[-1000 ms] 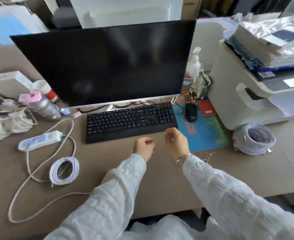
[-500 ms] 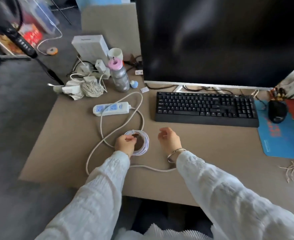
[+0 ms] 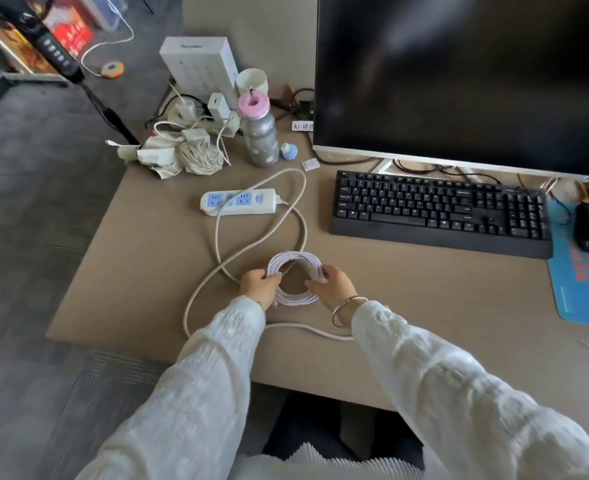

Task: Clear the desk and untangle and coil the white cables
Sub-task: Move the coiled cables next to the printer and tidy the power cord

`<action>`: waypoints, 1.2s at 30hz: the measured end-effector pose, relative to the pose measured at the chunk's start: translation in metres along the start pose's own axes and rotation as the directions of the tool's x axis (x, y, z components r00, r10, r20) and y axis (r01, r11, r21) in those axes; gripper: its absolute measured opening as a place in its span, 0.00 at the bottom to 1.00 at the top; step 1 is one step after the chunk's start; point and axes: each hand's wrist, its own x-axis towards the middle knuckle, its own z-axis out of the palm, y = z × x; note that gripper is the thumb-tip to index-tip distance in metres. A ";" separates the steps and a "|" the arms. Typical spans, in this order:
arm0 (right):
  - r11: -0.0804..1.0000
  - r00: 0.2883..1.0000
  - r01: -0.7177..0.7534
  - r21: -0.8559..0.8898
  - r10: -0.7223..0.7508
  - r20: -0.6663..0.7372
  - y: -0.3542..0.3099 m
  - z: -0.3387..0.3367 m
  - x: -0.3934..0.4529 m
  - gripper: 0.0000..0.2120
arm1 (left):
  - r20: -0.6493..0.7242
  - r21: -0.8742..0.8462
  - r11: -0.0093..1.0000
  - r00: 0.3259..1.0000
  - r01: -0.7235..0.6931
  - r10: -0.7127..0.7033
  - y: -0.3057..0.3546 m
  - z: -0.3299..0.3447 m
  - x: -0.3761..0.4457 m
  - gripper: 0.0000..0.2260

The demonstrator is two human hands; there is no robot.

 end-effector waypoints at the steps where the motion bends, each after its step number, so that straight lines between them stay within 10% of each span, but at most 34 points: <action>1: 1.000 1.000 0.007 0.024 -0.006 -0.027 0.002 -0.004 0.000 0.21 | 0.014 -0.021 1.000 1.000 -0.013 0.013 0.001 0.002 0.000 0.09; 16: 0.777 0.909 0.052 0.627 0.223 -0.352 0.102 -0.167 -0.043 0.13 | 0.371 -0.197 0.966 0.899 -0.168 0.232 0.105 0.166 -0.097 0.09; 27: 0.626 0.764 0.161 0.763 0.411 -0.498 0.265 -0.350 -0.118 0.12 | 0.625 -0.113 0.965 0.739 -0.235 0.253 0.163 0.379 -0.227 0.09; 36: 0.753 0.655 0.145 0.642 0.413 -0.633 0.381 -0.477 -0.166 0.08 | 0.679 -0.091 0.940 0.670 -0.329 0.300 0.188 0.523 -0.323 0.05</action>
